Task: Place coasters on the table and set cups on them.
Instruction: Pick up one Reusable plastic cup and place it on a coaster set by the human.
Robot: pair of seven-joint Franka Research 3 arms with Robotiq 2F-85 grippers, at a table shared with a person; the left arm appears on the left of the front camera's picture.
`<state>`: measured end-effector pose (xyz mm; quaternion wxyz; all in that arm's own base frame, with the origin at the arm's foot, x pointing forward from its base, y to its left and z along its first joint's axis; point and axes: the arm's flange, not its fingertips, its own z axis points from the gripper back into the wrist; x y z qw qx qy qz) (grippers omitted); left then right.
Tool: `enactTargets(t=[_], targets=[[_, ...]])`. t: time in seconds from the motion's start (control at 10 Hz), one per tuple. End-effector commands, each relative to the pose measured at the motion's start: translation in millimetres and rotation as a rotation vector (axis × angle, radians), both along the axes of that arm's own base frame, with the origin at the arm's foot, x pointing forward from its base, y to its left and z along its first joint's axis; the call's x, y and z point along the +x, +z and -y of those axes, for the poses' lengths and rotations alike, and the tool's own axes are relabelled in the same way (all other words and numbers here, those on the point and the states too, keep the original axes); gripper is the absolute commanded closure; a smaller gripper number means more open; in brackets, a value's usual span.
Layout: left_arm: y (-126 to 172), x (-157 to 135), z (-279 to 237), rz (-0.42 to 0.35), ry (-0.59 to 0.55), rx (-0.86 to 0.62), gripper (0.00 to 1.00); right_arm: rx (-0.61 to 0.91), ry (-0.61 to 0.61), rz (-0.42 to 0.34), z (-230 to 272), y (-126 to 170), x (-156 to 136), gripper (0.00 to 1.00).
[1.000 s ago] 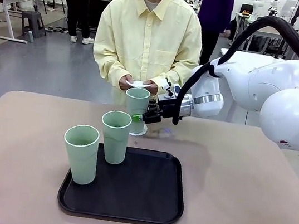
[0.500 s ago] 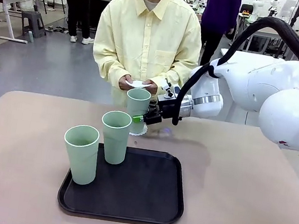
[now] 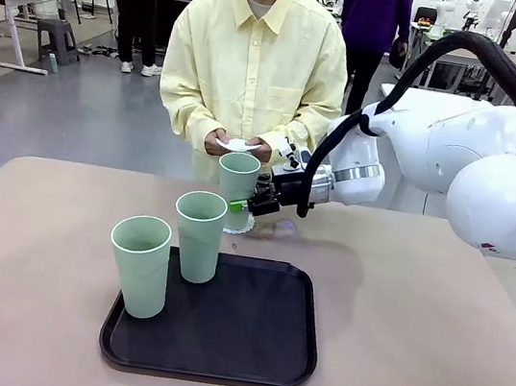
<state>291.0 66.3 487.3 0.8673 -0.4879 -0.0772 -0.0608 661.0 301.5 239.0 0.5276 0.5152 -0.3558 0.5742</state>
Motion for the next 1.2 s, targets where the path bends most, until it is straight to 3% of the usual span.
enactTargets(t=[0.0, 1.1], targets=[[-1, 0, 0, 0.020, -0.008, -0.017, 0.00, -0.019, 0.025, -0.028, 2, 3, 9, 0.00], [-1, 0, 0, 0.020, -0.008, -0.017, 0.00, -0.044, -0.007, -0.056, 29, 4, 6, 0.00]])
